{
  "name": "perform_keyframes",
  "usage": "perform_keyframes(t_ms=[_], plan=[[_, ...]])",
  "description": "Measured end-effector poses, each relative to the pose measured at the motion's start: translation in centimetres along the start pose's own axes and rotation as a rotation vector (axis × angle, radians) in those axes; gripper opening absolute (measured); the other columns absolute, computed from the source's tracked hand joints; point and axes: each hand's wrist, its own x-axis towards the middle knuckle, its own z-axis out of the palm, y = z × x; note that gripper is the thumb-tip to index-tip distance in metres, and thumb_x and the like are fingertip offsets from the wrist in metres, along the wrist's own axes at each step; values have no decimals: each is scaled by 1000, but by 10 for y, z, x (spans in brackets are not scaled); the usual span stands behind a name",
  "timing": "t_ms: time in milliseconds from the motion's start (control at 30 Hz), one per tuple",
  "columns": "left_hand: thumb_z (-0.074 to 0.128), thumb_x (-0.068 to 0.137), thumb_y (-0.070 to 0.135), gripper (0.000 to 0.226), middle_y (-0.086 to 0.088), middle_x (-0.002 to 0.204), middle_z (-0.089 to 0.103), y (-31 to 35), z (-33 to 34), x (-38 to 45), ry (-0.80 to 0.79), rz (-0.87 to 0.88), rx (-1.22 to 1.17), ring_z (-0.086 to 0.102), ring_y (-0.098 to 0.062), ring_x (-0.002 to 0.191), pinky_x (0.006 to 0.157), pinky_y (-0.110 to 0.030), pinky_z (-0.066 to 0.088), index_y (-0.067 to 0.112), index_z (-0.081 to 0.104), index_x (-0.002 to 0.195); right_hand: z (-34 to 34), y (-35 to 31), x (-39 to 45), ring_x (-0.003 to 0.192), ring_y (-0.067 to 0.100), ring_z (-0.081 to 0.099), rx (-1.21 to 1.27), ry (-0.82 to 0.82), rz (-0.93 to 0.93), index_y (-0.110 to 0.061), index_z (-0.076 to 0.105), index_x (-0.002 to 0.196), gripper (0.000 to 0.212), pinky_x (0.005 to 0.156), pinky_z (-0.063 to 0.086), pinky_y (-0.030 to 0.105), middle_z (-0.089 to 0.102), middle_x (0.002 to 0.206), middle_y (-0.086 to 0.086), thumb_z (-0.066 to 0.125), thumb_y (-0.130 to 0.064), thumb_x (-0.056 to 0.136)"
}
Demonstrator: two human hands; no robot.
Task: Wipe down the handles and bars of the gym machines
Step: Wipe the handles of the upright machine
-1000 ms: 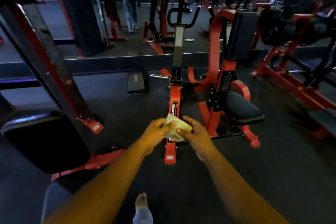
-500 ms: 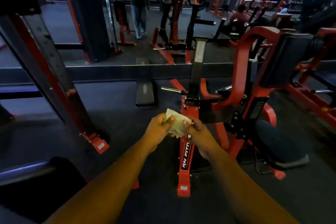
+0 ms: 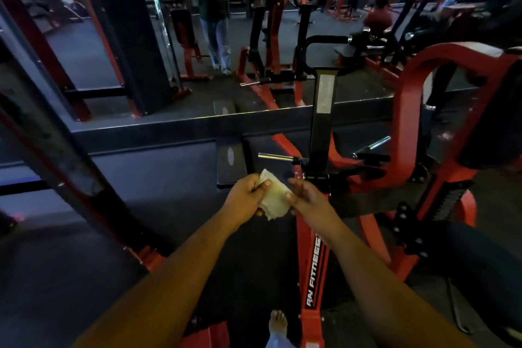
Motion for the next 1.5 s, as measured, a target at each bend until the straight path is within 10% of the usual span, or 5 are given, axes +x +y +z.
perform_keyframes(t_ms=[333,567,833,1167,1500], plan=[[78,91,14,31,-14,102,75,24,-12,199,-173,25,148,74,-29,92,77,-41,63,7,65,117,-61,-20,189,62,8,60,-89,89,-4,7,65,94,20,60,48,25,64,73,6,66,-12,98],[66,99,38,32,18,116,66,49,16,299,-208,-70,-64,64,-6,108,86,-29,58,32,59,129,-93,-38,272,82,20,69,143,195,56,-1,67,107,17,65,54,28,71,95,15,63,-16,100],[63,102,27,13,1,94,72,55,45,429,19,38,-86,70,-18,92,75,-39,59,29,72,94,-111,-42,365,70,24,67,12,296,-11,-21,66,84,17,66,55,43,69,79,8,65,-26,100],[54,106,34,21,13,95,65,79,29,593,-169,292,178,60,-3,86,69,-2,39,22,71,105,-117,-84,499,108,38,70,244,361,76,-5,69,116,30,97,53,56,74,112,18,63,-29,100],[64,101,34,14,11,79,66,78,21,705,-259,397,220,61,-1,71,67,-26,50,25,65,91,-148,-91,583,82,21,73,457,631,40,-8,67,101,13,71,57,37,75,95,11,59,-19,101]])
